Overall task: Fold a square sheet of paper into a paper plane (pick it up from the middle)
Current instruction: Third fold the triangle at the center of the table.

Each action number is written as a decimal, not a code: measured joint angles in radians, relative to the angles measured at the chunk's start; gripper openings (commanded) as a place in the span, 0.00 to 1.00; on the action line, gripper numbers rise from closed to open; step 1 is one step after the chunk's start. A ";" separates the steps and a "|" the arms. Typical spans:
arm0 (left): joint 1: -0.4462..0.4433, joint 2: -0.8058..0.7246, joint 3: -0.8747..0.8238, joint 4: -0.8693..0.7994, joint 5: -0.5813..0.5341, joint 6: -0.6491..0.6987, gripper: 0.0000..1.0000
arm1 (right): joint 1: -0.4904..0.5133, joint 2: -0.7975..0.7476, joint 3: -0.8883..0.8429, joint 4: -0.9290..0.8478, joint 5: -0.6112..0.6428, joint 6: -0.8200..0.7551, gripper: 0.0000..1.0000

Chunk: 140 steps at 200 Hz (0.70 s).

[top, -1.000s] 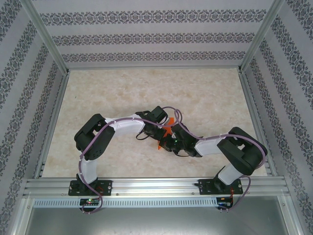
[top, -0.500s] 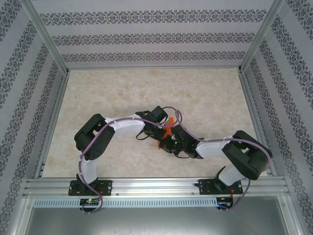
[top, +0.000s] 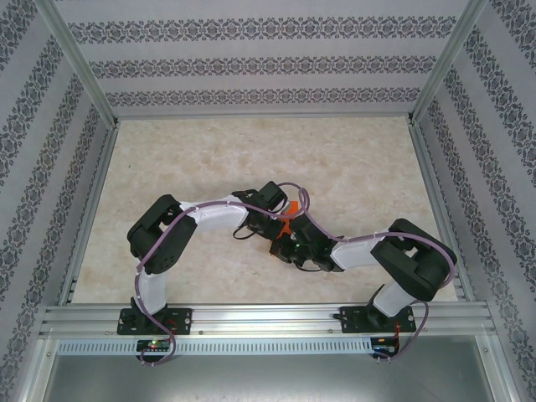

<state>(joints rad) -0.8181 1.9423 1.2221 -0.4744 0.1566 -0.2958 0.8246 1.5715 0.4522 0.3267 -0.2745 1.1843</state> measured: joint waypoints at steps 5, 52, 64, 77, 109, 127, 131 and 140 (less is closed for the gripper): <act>0.000 0.000 0.000 0.001 0.000 0.000 0.04 | 0.003 -0.006 0.000 -0.012 0.004 0.000 0.06; 0.000 0.000 -0.002 0.011 0.005 0.000 0.04 | 0.020 -0.080 0.004 -0.111 0.032 0.000 0.06; 0.000 0.000 -0.002 0.011 0.007 0.000 0.04 | 0.020 -0.071 0.010 -0.119 0.035 -0.001 0.06; 0.000 0.000 -0.002 0.011 0.008 0.000 0.05 | 0.019 -0.048 0.019 -0.128 0.039 -0.004 0.05; 0.000 0.000 -0.002 0.011 0.011 -0.001 0.06 | 0.019 -0.024 0.039 -0.127 0.034 -0.004 0.05; 0.001 0.000 -0.002 0.011 0.012 -0.001 0.07 | 0.019 -0.032 0.039 -0.139 0.034 -0.005 0.05; 0.001 0.000 -0.002 0.011 0.012 -0.001 0.08 | 0.019 -0.036 0.039 -0.146 0.034 -0.007 0.06; 0.001 0.000 -0.002 0.012 0.013 -0.001 0.09 | 0.019 -0.051 0.038 -0.166 0.035 -0.009 0.06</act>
<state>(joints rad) -0.8173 1.9419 1.2201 -0.4625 0.1699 -0.2970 0.8433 1.5200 0.4904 0.1608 -0.2398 1.1751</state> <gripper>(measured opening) 0.076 0.057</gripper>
